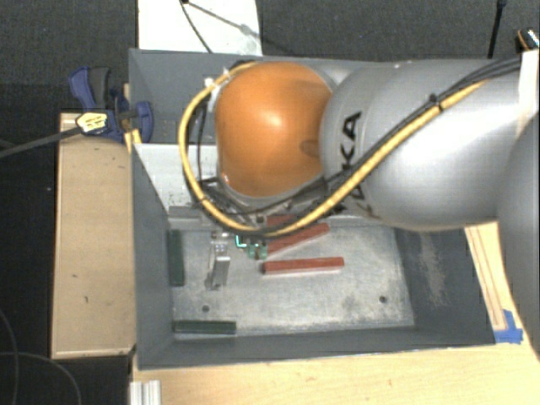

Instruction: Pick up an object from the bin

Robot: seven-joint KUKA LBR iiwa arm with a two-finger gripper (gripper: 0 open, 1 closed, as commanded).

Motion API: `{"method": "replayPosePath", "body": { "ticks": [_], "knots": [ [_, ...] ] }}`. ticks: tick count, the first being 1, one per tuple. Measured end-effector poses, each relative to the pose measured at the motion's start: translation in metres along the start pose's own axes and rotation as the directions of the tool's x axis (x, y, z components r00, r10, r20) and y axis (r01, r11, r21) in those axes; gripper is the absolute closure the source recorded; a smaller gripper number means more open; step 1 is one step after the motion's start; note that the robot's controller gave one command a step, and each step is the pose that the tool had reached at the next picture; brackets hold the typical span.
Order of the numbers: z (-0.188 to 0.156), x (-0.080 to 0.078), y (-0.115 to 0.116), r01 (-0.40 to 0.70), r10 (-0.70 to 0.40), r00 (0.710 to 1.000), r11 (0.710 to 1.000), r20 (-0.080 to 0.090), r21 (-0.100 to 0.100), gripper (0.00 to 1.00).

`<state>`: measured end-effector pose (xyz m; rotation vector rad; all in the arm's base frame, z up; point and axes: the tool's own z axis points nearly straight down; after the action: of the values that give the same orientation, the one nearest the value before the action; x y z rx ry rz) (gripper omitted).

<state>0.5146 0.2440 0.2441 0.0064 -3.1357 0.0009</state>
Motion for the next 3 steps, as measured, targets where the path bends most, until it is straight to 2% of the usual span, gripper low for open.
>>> {"method": "replayPosePath", "body": {
  "ticks": [1, 2, 3],
  "knots": [
    [0.059, 0.009, -0.061, -0.017, 0.017, 1.0, 1.0, 0.0, 0.004, 0.0],
    [0.175, 0.029, -0.02, 0.287, -0.287, 0.958, 0.958, 0.009, 0.001, 0.0],
    [0.168, -0.067, -0.117, 0.251, -0.251, 0.968, 0.968, 0.014, 0.006, 0.0]
  ]
}}
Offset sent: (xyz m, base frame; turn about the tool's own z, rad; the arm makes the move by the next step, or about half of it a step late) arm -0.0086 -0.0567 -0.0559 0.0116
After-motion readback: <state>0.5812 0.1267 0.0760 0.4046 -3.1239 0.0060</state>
